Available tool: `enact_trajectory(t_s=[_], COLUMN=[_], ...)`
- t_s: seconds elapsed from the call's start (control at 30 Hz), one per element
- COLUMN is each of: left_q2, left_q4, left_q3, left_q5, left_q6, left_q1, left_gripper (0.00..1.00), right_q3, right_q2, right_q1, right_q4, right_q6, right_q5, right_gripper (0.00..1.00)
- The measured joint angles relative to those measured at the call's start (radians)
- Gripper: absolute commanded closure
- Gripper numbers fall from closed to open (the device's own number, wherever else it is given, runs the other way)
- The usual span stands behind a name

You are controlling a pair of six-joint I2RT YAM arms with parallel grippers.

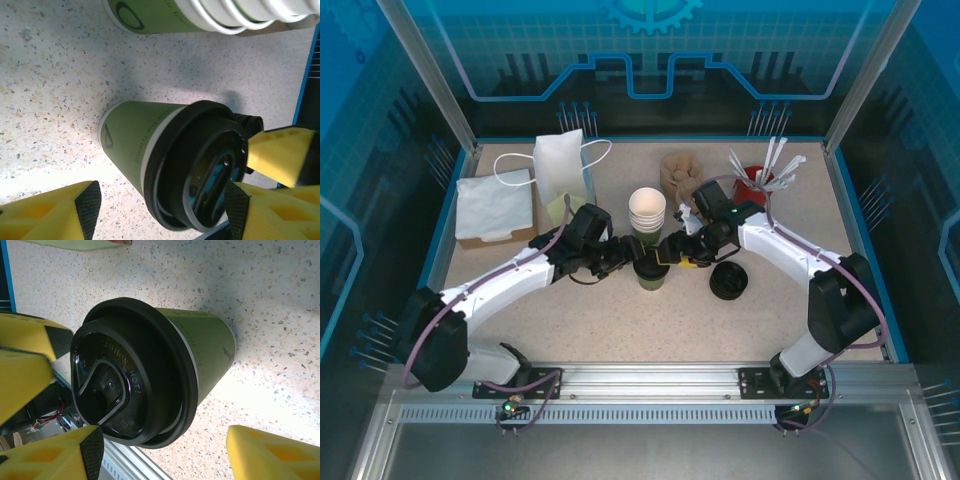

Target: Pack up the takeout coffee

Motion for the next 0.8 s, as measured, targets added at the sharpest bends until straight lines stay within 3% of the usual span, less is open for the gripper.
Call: enact_trajectory(t_s=[0.8], left_q2=[0.018], left_q4=[0.074], left_q3=[-0.048], left_q5=[0.006], left_q6=[0.021], left_q1=[0.0], left_gripper=[0.48], right_q3=[0.036], right_q2=[0.05], right_q1=[0.015], right_q4=[-0.06], right_q6=[-0.021], right_q5=[0.055], right_gripper=[0.41])
